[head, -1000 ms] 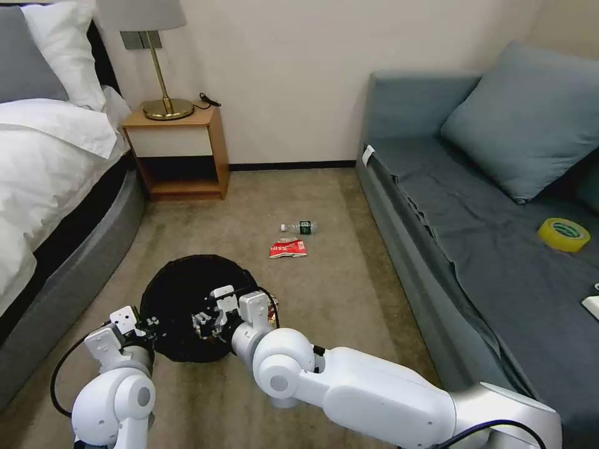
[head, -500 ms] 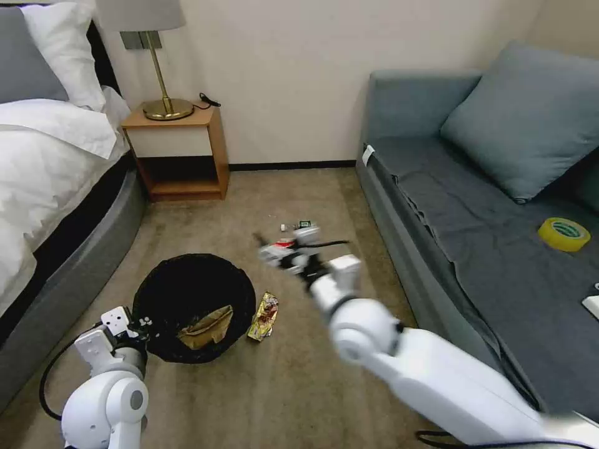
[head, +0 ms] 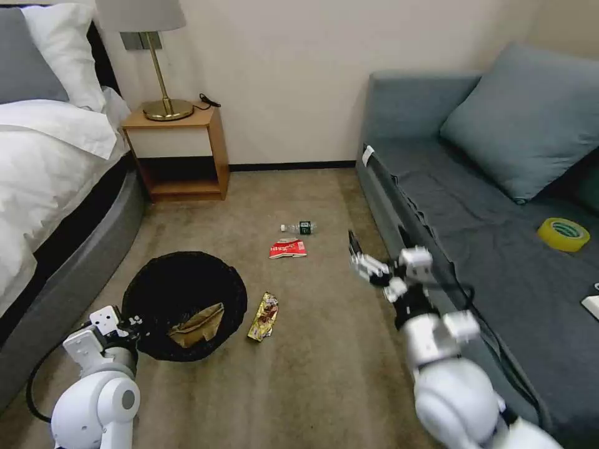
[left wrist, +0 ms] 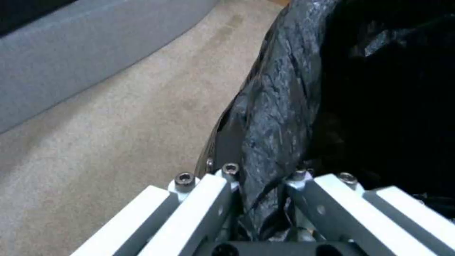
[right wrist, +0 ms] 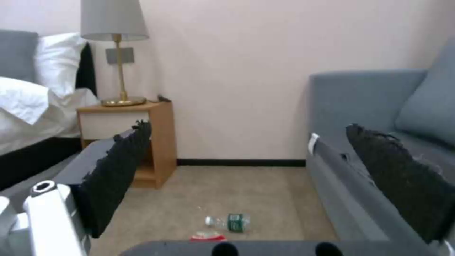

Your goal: Pick up the trash bin, then pick up the garbage on the floor and place it into the trash bin.

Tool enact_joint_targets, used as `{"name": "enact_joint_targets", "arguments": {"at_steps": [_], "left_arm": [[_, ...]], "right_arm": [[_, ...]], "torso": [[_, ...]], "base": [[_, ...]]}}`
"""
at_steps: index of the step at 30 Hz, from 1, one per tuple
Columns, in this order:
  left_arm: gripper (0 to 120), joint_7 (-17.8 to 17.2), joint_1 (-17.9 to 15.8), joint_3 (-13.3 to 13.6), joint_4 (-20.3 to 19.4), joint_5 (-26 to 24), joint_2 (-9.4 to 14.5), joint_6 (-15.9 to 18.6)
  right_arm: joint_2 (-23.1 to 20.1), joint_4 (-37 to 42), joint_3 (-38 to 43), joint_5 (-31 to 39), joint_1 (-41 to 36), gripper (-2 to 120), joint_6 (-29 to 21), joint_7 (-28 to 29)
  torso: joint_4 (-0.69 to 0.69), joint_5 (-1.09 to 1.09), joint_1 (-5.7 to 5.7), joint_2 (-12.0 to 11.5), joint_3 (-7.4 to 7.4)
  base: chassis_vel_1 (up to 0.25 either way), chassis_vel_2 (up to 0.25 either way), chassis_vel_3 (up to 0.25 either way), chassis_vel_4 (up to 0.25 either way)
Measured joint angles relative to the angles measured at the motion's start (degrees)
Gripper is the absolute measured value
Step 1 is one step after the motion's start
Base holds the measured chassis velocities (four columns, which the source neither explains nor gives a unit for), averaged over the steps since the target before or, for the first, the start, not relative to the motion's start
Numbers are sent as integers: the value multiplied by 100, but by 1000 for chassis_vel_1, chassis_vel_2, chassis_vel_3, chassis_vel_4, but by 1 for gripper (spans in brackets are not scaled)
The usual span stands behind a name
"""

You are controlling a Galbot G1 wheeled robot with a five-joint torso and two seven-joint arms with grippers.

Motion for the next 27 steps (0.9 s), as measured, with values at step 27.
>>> {"name": "enact_joint_targets", "arguments": {"at_steps": [27], "left_arm": [[2,-5,107,-47,-183,-3,-55,-53]], "right_arm": [[-31,-281,-280,-7,211,100,158,-120]], "torso": [[0,0,0,0,1]], "base": [[-135,138,136,-136]]}}
